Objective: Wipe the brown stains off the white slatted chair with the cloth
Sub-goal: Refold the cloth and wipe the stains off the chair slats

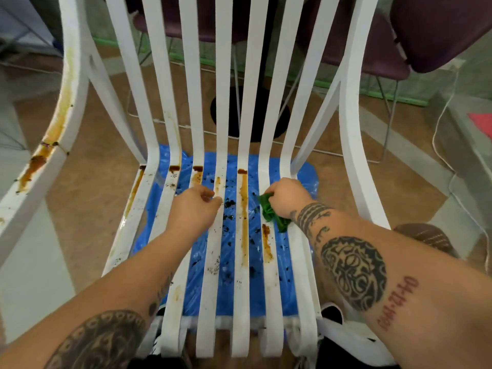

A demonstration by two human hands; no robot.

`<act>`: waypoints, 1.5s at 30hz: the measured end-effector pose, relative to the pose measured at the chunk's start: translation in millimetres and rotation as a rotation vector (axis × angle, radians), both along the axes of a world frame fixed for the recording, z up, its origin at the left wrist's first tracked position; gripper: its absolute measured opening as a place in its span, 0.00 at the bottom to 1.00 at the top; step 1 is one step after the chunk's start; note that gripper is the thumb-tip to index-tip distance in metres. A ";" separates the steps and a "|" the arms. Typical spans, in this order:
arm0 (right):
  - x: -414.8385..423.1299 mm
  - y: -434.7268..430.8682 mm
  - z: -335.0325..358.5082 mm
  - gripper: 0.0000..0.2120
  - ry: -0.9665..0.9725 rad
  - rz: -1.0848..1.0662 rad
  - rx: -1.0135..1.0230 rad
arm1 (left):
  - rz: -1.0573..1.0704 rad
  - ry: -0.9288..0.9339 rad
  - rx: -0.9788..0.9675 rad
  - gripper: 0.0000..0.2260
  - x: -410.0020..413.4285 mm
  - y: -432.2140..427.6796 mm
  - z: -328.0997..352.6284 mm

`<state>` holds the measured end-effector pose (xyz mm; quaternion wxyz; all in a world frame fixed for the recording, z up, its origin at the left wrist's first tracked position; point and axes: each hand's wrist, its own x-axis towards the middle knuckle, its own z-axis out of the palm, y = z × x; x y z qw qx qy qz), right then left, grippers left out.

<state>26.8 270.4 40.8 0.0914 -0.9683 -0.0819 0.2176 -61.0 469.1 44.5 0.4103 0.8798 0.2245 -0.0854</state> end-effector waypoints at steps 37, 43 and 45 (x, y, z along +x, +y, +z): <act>-49.4 -5.9 -4.6 0.15 -0.069 -0.200 0.207 | -0.222 0.440 0.443 0.18 -18.3 1.7 -48.2; -83.0 -11.0 -8.4 0.17 0.016 -0.008 0.116 | -0.185 0.432 0.408 0.17 -21.0 1.1 -45.8; -73.3 -13.4 7.1 0.18 0.099 0.111 0.018 | -0.184 0.434 0.404 0.17 -21.7 0.0 -44.1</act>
